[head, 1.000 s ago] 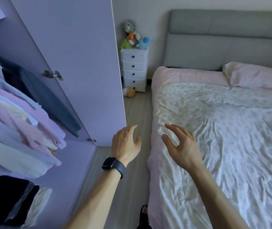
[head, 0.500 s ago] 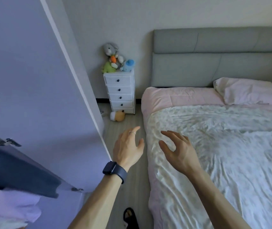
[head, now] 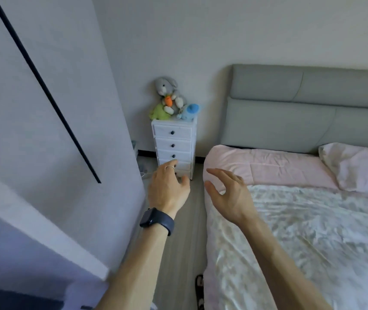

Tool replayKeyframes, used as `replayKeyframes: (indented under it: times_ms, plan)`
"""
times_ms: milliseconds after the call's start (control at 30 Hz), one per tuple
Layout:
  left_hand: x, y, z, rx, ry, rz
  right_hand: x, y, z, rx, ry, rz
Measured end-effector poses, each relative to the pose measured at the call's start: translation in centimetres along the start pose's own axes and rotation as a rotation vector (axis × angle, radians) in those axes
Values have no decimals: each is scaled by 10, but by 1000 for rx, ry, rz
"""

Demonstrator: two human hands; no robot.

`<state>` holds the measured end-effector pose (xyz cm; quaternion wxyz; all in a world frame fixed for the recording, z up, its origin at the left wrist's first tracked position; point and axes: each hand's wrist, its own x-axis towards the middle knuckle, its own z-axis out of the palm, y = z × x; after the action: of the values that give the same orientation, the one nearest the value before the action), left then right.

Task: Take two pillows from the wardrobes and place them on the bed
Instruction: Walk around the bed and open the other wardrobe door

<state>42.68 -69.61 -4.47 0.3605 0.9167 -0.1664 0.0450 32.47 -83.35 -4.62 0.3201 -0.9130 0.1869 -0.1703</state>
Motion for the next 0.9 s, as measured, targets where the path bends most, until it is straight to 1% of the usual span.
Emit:
replayKeyframes:
  times_ms: [133,233,300,433,600,667,767,833,900]
  plan:
    - [64,-18,4,5,132,-136,92,-5,23,50,-57,-121]
    - [104,-37,-4,13,266,-268,159,-17,45,61,-152,-244]
    - [120,-48,-16,46,326,-321,194,-27,58,71,-211,-323]
    - [148,-75,-57,117,491,-431,266,-70,94,141,-335,-510]
    - [165,-103,-107,211,724,-504,318,-135,145,189,-422,-758]
    - [172,-111,-120,285,841,-497,332,-161,165,237,-425,-821]
    - [191,-127,-139,447,1033,-423,351,-199,192,326,-375,-932]
    - [206,-138,-150,556,1112,-360,361,-221,210,365,-312,-1015]
    - [224,-147,-159,626,1154,-334,372,-241,225,410,-220,-1075]
